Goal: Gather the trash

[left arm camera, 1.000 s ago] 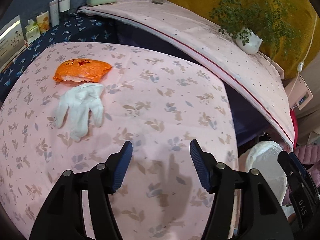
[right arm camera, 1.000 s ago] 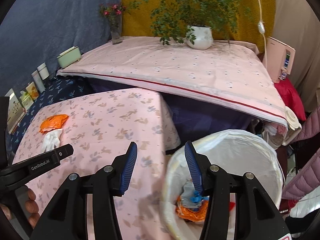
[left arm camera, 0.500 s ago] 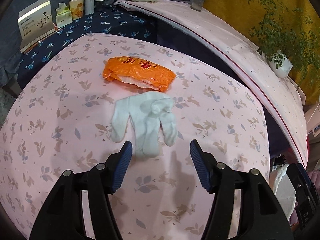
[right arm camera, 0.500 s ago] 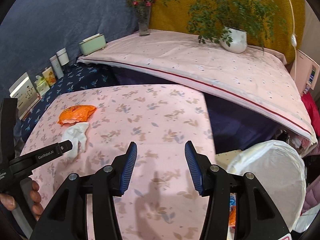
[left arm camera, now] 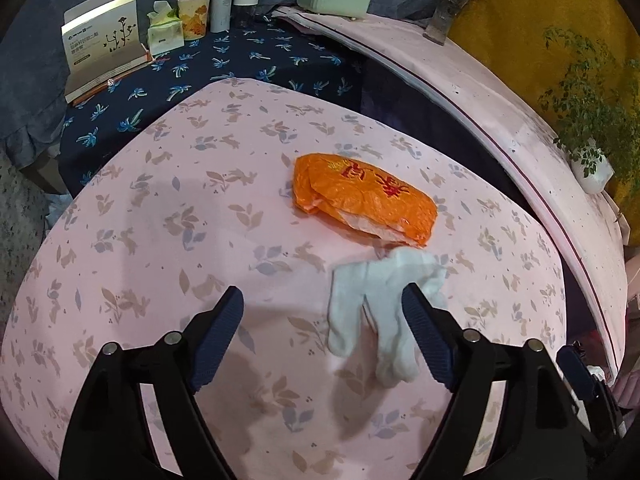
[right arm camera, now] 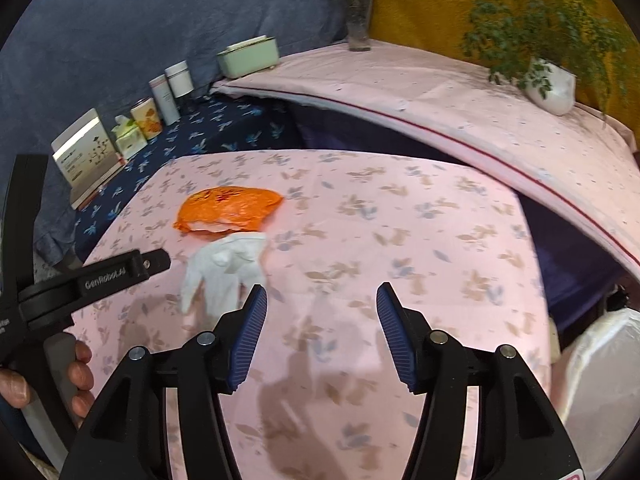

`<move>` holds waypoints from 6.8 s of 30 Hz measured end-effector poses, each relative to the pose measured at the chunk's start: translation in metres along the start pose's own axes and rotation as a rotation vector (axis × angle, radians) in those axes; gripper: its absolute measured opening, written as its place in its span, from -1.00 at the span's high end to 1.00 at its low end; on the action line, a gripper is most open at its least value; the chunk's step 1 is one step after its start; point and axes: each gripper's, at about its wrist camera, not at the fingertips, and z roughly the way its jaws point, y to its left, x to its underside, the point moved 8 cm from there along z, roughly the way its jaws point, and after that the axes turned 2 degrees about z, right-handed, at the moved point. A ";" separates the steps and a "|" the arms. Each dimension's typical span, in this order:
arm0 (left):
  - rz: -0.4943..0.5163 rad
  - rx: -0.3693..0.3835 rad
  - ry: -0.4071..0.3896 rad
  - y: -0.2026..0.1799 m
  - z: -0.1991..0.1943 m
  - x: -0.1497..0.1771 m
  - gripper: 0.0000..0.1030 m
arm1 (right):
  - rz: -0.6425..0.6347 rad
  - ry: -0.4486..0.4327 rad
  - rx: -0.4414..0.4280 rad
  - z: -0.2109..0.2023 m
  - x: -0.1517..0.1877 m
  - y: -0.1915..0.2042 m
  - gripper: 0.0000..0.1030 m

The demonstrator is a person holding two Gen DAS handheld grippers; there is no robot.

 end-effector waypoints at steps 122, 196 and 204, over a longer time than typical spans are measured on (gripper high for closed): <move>0.649 0.447 0.171 -0.374 -0.084 0.214 0.03 | 0.515 -0.189 0.387 -0.194 0.122 -0.329 0.72; 0.629 0.166 -0.016 -0.249 -0.109 0.228 -0.79 | 0.328 -0.086 0.457 -0.215 0.165 -0.254 -0.75; 0.618 0.140 -0.035 -0.246 -0.115 0.230 -0.79 | 0.332 -0.080 0.445 -0.217 0.176 -0.253 -0.75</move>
